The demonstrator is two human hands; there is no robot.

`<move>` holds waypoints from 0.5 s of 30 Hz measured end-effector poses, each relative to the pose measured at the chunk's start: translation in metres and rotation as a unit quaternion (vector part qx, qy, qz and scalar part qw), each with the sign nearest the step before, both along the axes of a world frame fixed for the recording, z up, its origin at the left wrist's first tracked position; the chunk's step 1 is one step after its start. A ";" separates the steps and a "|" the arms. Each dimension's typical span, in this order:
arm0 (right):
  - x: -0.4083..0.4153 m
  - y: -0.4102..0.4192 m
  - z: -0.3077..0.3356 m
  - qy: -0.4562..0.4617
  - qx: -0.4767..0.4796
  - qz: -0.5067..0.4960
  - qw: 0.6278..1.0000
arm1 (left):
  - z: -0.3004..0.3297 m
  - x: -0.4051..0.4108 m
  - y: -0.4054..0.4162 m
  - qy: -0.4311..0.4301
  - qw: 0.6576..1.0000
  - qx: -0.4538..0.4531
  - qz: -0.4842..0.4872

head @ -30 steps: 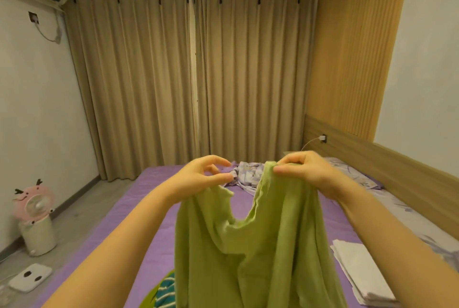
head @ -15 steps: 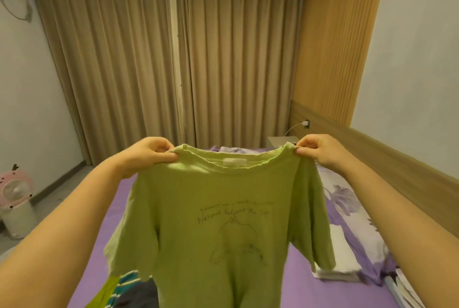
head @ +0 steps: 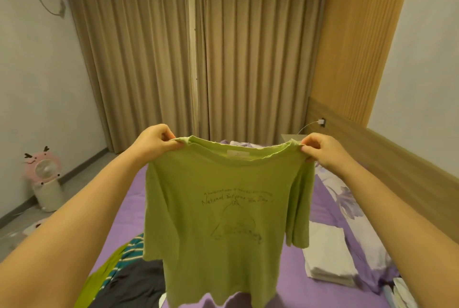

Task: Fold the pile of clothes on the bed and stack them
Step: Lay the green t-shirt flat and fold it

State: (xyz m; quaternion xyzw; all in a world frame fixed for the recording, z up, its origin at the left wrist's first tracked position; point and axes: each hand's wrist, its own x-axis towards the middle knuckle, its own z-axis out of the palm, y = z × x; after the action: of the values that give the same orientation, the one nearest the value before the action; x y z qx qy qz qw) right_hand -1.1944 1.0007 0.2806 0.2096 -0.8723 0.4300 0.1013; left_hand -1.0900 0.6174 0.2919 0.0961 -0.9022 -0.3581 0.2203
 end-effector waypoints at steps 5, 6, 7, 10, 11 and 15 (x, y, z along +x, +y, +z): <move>0.004 0.009 0.001 0.044 0.090 -0.020 0.995 | -0.003 0.013 0.005 0.003 1.000 0.005 -0.021; 0.006 0.010 0.004 0.069 0.083 -0.026 0.994 | 0.000 0.016 0.006 0.018 0.999 0.018 -0.023; 0.007 0.010 0.007 0.098 0.071 -0.031 0.992 | 0.004 0.018 0.008 0.035 0.999 0.032 -0.026; 0.012 0.011 0.023 0.185 0.025 -0.049 0.981 | 0.024 0.025 0.015 0.088 0.992 0.076 -0.040; 0.014 0.012 0.028 0.209 0.009 -0.055 0.976 | 0.032 0.029 0.016 0.106 0.990 0.085 -0.043; 0.014 0.014 0.037 0.262 -0.042 -0.047 0.963 | 0.056 0.038 0.018 0.126 0.988 0.073 -0.052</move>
State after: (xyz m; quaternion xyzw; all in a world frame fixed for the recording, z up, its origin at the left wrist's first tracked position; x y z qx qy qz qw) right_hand -1.1808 1.0151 0.3172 0.2692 -0.8054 0.3910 0.3549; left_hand -1.0519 0.6354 0.3481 0.0189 -0.8425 -0.4434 0.3052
